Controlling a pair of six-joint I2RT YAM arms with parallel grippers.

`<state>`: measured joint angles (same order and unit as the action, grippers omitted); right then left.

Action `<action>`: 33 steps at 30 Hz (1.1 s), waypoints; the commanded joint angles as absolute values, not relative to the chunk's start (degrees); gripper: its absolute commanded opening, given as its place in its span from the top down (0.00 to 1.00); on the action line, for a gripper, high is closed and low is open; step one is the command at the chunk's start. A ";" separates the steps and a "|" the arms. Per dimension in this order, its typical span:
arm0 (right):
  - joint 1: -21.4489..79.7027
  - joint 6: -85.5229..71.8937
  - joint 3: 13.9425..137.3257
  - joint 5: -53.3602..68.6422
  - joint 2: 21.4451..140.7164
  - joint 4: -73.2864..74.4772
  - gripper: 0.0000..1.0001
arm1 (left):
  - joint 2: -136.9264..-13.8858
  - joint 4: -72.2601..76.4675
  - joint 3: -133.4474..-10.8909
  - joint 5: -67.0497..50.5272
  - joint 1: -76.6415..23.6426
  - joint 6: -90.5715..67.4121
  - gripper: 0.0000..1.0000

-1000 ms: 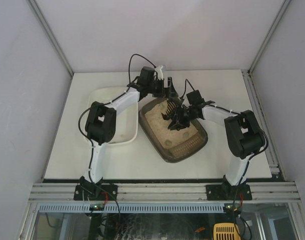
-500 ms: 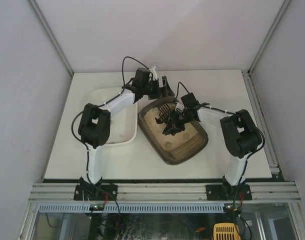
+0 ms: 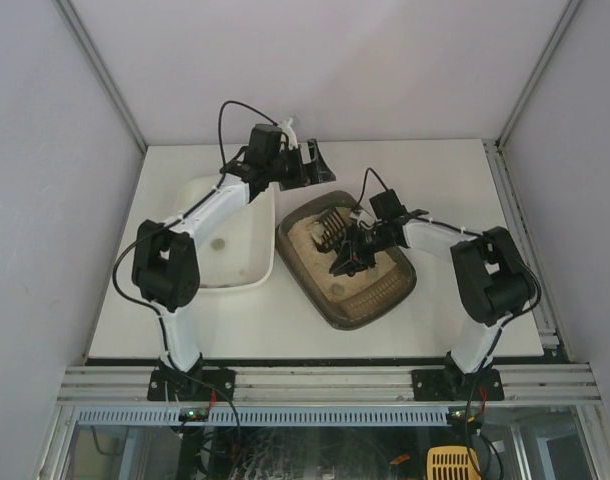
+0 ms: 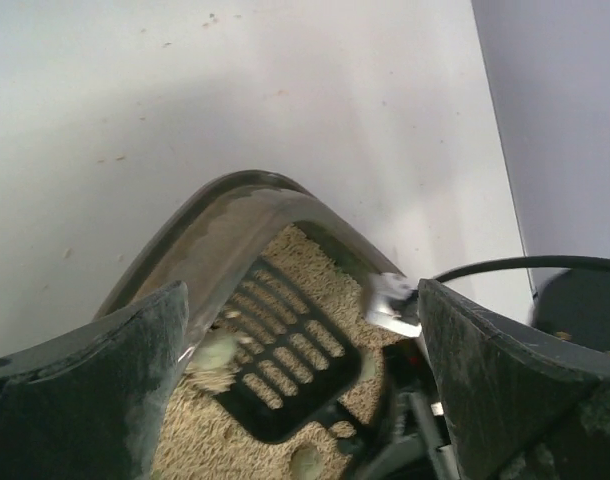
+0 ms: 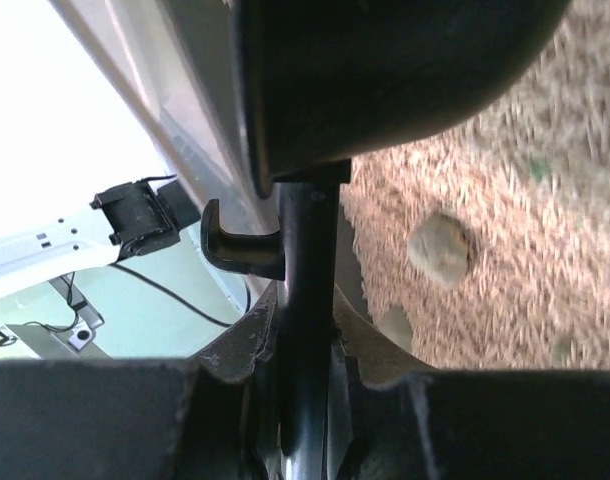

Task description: Clean the litter box

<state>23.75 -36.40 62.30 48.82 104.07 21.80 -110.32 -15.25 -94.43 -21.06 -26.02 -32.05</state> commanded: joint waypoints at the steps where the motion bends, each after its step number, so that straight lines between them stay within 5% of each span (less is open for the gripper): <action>1: 22.16 -37.61 58.82 49.38 93.99 23.92 1.00 | -104.91 -19.72 -94.32 -18.34 -25.14 -29.19 0.00; 11: 21.84 -37.23 48.25 49.33 79.68 24.42 1.00 | -98.70 -27.11 -93.64 -12.13 -25.14 -24.10 0.00; 21: 19.82 -40.42 25.51 45.72 55.26 -1.15 1.00 | -86.15 -32.02 -87.46 9.03 -25.11 -13.05 0.00; 33: 24.46 -40.16 23.71 47.75 58.04 -8.25 1.00 | -80.73 -33.50 -80.31 13.22 -25.14 -13.84 0.00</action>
<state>20.93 -41.56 21.37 47.72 55.05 -3.73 -82.81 -34.02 -83.31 10.37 -25.10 -14.41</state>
